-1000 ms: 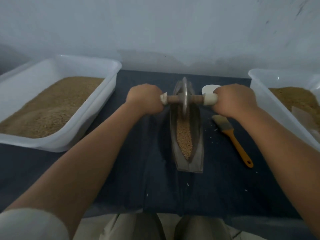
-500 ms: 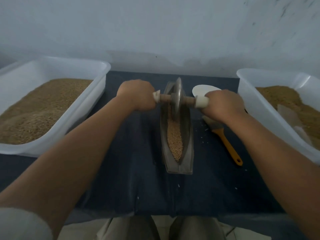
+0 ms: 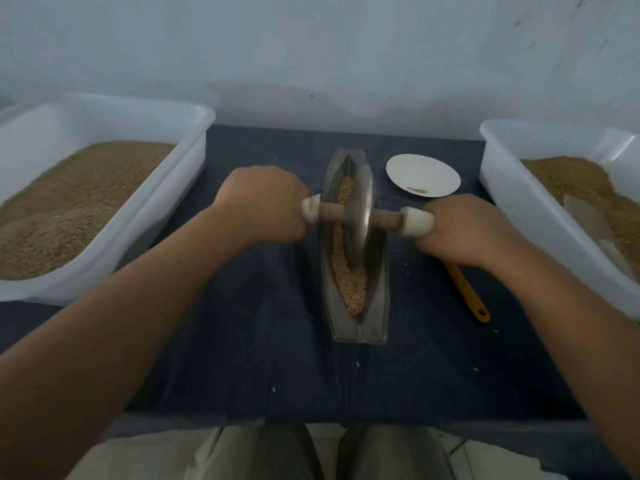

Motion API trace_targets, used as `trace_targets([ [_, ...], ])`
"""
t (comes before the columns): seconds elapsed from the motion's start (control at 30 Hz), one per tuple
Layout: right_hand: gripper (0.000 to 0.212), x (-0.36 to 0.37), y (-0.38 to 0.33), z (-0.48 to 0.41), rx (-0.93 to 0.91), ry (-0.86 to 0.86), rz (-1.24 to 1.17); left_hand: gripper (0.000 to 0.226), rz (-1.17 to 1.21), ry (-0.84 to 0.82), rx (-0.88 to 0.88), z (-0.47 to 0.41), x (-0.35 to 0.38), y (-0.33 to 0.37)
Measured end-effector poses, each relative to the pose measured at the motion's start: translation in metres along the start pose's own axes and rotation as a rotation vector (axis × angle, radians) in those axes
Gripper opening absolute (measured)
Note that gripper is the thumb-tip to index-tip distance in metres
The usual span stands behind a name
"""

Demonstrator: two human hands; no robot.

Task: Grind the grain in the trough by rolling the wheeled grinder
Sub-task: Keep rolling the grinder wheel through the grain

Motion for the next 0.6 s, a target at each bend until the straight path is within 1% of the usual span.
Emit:
trace_targets([
  [0.07,0.022,-0.002,0.001,-0.025,0.068,0.115,0.071,0.025,-0.002,0.001,-0.056,-0.035,-0.001,-0.001],
  [0.13,0.026,-0.008,-0.005,-0.04,0.064,0.197,0.092,0.033,-0.001,0.02,-0.078,-0.057,-0.003,-0.002],
  [0.17,0.024,-0.009,-0.008,-0.044,0.051,0.208,0.091,0.034,0.001,0.025,-0.078,-0.061,-0.004,-0.002],
  [0.23,0.021,-0.009,-0.007,-0.04,0.06,0.159,0.079,0.032,0.01,0.025,-0.073,-0.052,-0.005,-0.001],
  [0.3,0.018,-0.006,-0.003,-0.023,0.046,0.079,0.074,0.025,0.008,0.021,-0.055,-0.024,-0.005,0.001],
  [0.4,0.019,-0.007,-0.006,0.017,-0.068,-0.024,0.039,0.02,-0.002,0.051,-0.003,0.029,0.0,0.001],
  [0.47,0.028,-0.013,-0.012,0.033,-0.143,-0.096,-0.022,0.023,0.012,0.073,0.023,0.05,0.001,-0.003],
  [0.5,0.027,-0.013,-0.012,0.033,-0.15,-0.112,-0.03,0.025,0.01,0.077,0.026,0.05,0.003,-0.005],
  [0.53,0.019,-0.011,-0.01,0.028,-0.131,-0.097,-0.012,0.027,0.005,0.072,0.016,0.046,0.004,-0.005],
  [0.57,0.018,-0.009,-0.006,0.018,-0.101,-0.043,0.023,0.027,0.005,0.059,-0.007,0.037,0.006,-0.004],
  [0.6,0.021,-0.008,-0.004,0.006,-0.069,0.043,0.067,0.027,0.013,0.041,-0.039,0.023,0.009,-0.004],
])
Point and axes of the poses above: each hand's wrist, its own z-axis away from the middle knuckle, its own x-axis out of the palm, y = z × x, the point moved 4 cm from there along -z, towards the middle knuckle, and after that the axes turned 7 degrees about -x, right-handed, at the moved point
